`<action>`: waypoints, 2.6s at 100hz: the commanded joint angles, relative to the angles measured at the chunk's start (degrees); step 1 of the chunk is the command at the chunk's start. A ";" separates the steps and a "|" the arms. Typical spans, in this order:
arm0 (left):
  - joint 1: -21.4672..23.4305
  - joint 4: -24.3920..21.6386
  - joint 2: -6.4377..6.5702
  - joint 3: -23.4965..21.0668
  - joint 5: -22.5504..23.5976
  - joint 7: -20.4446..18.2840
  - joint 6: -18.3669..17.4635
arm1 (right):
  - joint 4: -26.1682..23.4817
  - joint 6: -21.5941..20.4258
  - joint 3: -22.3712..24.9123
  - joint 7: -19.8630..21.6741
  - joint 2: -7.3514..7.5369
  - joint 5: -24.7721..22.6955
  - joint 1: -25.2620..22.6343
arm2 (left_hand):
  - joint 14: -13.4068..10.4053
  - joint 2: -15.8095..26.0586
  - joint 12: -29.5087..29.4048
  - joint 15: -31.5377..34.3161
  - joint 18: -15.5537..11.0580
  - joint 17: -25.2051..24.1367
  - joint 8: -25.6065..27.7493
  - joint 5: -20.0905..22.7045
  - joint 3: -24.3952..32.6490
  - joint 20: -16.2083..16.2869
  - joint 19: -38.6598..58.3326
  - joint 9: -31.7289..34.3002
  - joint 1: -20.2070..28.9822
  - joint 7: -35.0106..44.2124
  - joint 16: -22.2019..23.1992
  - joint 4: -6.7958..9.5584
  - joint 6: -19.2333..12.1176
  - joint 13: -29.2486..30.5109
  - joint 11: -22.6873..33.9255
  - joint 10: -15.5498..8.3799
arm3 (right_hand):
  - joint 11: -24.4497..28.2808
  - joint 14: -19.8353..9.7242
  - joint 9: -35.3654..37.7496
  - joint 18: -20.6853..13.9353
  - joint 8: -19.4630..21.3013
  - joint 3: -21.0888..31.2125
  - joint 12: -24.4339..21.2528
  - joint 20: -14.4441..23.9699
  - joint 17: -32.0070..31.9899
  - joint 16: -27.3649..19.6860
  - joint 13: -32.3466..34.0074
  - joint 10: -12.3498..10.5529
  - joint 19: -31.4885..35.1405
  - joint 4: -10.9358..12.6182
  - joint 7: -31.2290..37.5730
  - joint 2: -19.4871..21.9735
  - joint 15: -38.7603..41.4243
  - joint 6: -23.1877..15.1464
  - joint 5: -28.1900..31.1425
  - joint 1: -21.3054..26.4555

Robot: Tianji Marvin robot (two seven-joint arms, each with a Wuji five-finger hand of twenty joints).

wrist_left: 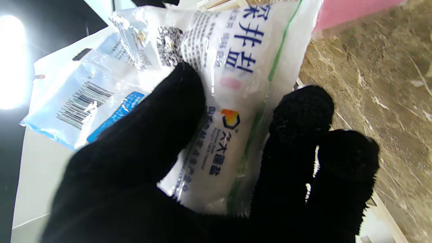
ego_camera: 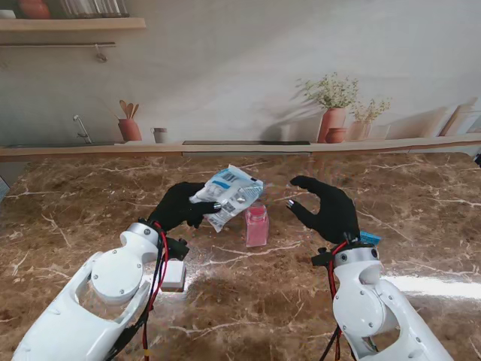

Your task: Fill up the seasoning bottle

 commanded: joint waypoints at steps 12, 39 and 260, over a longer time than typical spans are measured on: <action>-2.25 -0.52 1.13 -1.11 1.67 -1.70 1.30 | 4.88 0.20 1.02 2.93 1.00 -0.76 -0.46 | -0.30 8.60 3.17 1.97 0.39 0.42 6.37 10.76 15.49 1.22 3.27 5.26 9.06 21.70 -0.05 5.96 -7.52 2.31 7.30 -8.72 | -4.96 -3.71 -7.55 -5.37 -3.39 -6.99 -6.08 -6.63 -4.91 -5.75 -7.91 -0.79 -7.47 3.06 -5.14 4.39 -4.18 1.21 -4.88 -7.94; -6.07 1.93 1.90 -0.26 7.05 -3.96 3.13 | 8.69 0.58 0.83 3.62 1.28 -1.33 0.14 | -0.18 8.43 3.21 2.16 0.37 0.39 6.55 10.77 15.51 1.52 3.47 5.36 9.02 21.74 0.19 6.00 -7.39 2.36 7.37 -8.64 | -5.26 -4.52 -10.40 -5.73 -4.40 -7.26 -7.64 -7.90 -6.42 -6.84 -10.54 -0.78 -9.30 4.50 -6.09 5.24 -4.62 0.76 -6.06 -9.84; -27.02 11.49 5.61 17.31 48.09 -6.90 -5.93 | 11.60 0.33 0.96 1.17 -0.07 5.03 -0.45 | -2.40 7.09 2.36 4.30 -2.22 2.01 5.00 10.14 16.47 0.88 4.18 5.97 7.13 22.37 -0.75 5.02 -8.97 2.59 7.80 -10.12 | -3.43 -2.63 -8.18 -3.46 -3.56 -4.35 -6.26 -5.82 -6.51 -5.23 -9.76 -0.15 -9.05 3.46 -4.00 4.80 -3.19 0.61 -4.57 -6.85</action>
